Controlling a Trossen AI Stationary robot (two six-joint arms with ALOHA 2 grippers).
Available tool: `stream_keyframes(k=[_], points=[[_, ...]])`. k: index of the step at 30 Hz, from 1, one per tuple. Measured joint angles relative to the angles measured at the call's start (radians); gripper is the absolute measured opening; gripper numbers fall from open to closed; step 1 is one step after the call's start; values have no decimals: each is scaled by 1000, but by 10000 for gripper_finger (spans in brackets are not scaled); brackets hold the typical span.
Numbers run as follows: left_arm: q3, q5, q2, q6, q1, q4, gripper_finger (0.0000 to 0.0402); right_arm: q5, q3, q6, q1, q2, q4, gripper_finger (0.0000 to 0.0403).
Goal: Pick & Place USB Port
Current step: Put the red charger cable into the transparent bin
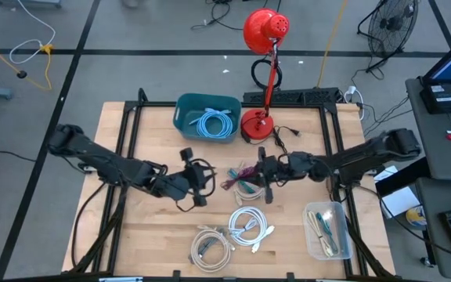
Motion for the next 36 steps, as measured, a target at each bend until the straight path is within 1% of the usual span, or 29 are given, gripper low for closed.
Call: stream_keyframes(k=[4, 6, 9, 10, 13, 16, 18, 20, 24, 26, 29, 34, 36], points=[[0, -87, -28, -73, -13, -118, 85, -4, 0, 230, 20, -168, -395, 14], [0, -117, -31, -95, -13, -160, 85, -27, 0, 402, 42, -264, -601, 14], [-1, -127, -28, -110, -11, -190, 85, -24, 0, 656, 108, -411, -822, 14], [-1, -129, -29, -110, -8, -189, 85, -6, 0, 729, 137, -456, -875, 14], [-1, -124, -29, -114, 1, -189, 85, 131, 0, 928, 244, -578, -1035, 14], [-1, -123, -29, -124, 5, -190, 85, 254, 0, 1131, 374, -634, -1193, 14], [-1, -122, -29, -129, 3, -193, 85, 295, 0, 1258, 469, -632, -1266, 14], [-1, -121, -29, -135, -1, -200, 85, 315, 0, 1375, 555, -604, -1301, 13], [-1, -121, -29, -142, -1, -200, 85, 309, 0, 1580, 692, -527, -1331, 13], [-1, -121, -29, -150, -1, -200, 85, 284, 12, 1667, 753, -488, -1367, 13], [-1, -120, -29, -158, -1, -200, 85, 258, 71, 1796, 834, -430, -1457, 13], [-1, -116, -18, -162, -1, -201, 86, 233, 250, 1984, 942, -338, -1734, 13], [-1, -115, -19, -162, -1, -198, 85, 204, 300, 2031, 967, -306, -1807, 13]])
